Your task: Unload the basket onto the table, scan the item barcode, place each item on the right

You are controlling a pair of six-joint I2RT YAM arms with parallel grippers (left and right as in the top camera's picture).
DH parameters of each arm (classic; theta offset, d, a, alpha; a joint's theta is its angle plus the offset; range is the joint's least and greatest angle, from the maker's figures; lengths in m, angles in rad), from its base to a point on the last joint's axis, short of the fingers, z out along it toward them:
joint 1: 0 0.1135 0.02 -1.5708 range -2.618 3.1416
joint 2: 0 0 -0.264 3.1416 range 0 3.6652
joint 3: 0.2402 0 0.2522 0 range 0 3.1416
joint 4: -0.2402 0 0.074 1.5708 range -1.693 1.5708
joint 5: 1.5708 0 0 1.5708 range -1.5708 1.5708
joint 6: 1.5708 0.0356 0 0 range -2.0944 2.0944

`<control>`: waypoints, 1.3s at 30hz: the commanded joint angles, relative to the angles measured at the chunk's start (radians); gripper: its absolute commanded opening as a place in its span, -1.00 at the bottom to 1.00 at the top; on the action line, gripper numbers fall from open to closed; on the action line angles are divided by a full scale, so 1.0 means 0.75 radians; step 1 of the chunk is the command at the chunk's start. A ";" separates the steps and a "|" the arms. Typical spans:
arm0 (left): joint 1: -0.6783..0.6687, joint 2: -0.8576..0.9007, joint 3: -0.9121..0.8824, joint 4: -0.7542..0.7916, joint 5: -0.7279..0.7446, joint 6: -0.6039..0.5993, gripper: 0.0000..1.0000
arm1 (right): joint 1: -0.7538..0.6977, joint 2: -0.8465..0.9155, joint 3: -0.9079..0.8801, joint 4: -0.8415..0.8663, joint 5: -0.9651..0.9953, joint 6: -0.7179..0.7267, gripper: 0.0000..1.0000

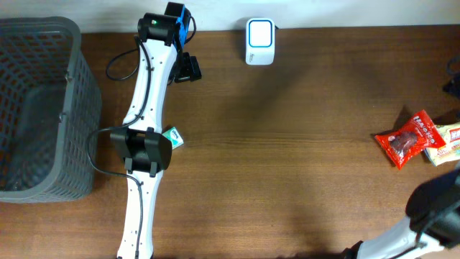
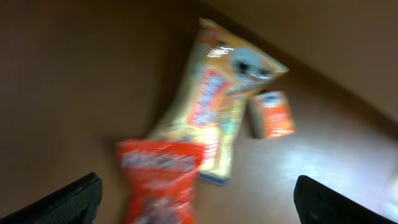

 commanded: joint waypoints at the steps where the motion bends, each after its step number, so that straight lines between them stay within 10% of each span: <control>1: -0.004 0.010 -0.004 -0.002 -0.015 0.007 0.98 | 0.067 -0.130 0.005 -0.012 -0.600 0.012 0.97; 6: -0.004 0.010 -0.004 -0.002 -0.015 0.007 0.98 | 0.181 -0.126 0.005 -0.037 -1.036 0.012 0.97; 21: -0.004 0.010 -0.004 0.009 0.081 0.007 0.98 | 0.541 -0.122 0.004 -0.075 -0.937 0.011 0.97; 26: -0.004 0.007 -0.004 -0.007 0.450 0.389 0.98 | 0.539 -0.122 0.004 -0.075 -0.937 0.011 0.97; 39: -0.004 -0.270 -0.007 -0.007 0.576 0.399 0.98 | 0.539 -0.122 0.004 -0.075 -0.937 0.011 0.97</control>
